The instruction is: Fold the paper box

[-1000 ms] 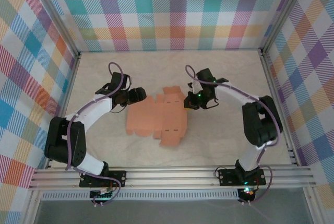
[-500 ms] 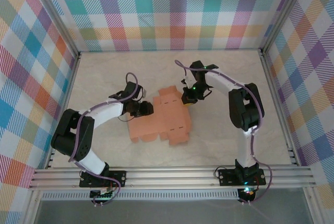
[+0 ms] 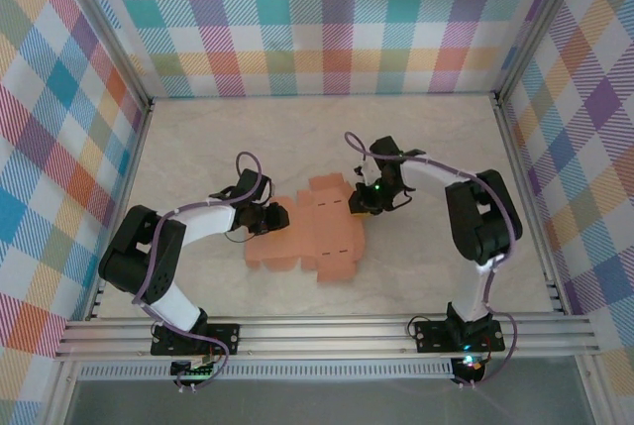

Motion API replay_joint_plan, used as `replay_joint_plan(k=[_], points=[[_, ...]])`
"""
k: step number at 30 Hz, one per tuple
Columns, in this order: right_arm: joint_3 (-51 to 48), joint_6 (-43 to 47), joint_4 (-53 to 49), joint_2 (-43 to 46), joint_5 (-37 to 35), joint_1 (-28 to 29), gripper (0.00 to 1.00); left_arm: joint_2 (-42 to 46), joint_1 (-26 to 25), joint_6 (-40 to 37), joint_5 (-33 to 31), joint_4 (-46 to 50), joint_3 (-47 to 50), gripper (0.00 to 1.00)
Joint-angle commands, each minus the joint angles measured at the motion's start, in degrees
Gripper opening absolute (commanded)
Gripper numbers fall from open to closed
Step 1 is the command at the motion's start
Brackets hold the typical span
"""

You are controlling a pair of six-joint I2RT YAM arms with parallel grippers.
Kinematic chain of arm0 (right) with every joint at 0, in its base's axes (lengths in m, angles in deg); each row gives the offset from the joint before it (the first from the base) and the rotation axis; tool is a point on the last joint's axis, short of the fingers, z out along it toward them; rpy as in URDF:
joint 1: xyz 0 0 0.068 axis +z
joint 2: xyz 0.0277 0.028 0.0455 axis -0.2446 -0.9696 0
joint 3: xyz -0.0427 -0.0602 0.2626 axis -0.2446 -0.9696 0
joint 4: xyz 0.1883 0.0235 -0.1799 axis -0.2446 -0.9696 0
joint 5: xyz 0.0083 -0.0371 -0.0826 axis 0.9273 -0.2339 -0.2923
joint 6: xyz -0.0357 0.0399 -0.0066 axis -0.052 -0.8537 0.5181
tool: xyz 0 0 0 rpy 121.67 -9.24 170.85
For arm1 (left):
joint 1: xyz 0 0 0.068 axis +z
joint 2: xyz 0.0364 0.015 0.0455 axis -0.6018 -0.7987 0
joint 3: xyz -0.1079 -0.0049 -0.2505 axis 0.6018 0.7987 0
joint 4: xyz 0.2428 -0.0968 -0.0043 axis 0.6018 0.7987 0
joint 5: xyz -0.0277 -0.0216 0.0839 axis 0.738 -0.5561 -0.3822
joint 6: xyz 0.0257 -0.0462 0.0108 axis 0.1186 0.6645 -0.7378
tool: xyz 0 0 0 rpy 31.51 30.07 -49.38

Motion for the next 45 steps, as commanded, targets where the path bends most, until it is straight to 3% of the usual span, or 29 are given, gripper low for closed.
replay_joint_plan(k=[1, 3, 11, 15, 19, 22, 26, 30, 34, 38, 45], points=[[-6.4, -4.9, 8.44, 5.86, -0.68, 0.23, 0.23, -1.49, -0.82, 2.69, -2.93, 0.01, 2.7, 0.26], [-11.36, -7.48, 12.65, 9.24, -1.95, 0.7, 0.28, -1.79, -0.8, 3.41, -3.44, -0.22, 3.06, 0.26], [-24.09, -16.96, 27.62, 15.78, -3.45, 3.42, 0.32, -2.61, -0.82, 4.9, -3.55, -1.49, 3.89, 0.26], [-26.86, -19.3, 29.66, 17.7, -5.48, 4.13, 0.27, -2.13, -0.81, 4.99, -3.86, -1.33, 4.0, 0.26], [-27.6, -19.37, 29.29, 19.14, -8.06, 4.18, 0.12, -1.54, -0.82, 4.89, -3.66, -2.16, 4.39, 0.27], [-25.72, -16.11, 25.64, 18.24, -8.94, 4.18, 0.0, -0.61, -0.9, 4.32, -3.16, -3.02, 4.48, 0.32], [-20.19, -8.0, 17.61, 15.93, -10.18, 4.18, 0.0, 3.02, -0.91, 1.74, -4.22, -2.25, 3.92, 0.45], [-14.58, 2.42, 10.1, 13.49, -7.82, 3.68, 0.0, 7.05, -0.67, -5.77, -5.65, 1.14, 0.2, 0.61], [-10.52, 9.91, 5.07, 11.76, -0.27, 1.16, 0.0, 6.02, 1.82, -14.14, -2.11, 2.88, -4.51, 0.65], [-6.8, 17.5, -0.16, 10.77, 8.45, -2.69, 0.0, 3.4, 6.41, -15.39, 2.16, 0.39, -5.96, 0.72], [1.89, 29.71, -12.48, 4.05, 15.82, -4.93, 0.0, 2.2, 6.03, -22.45, 6.6, -10.86, -2.87, 0.7]])
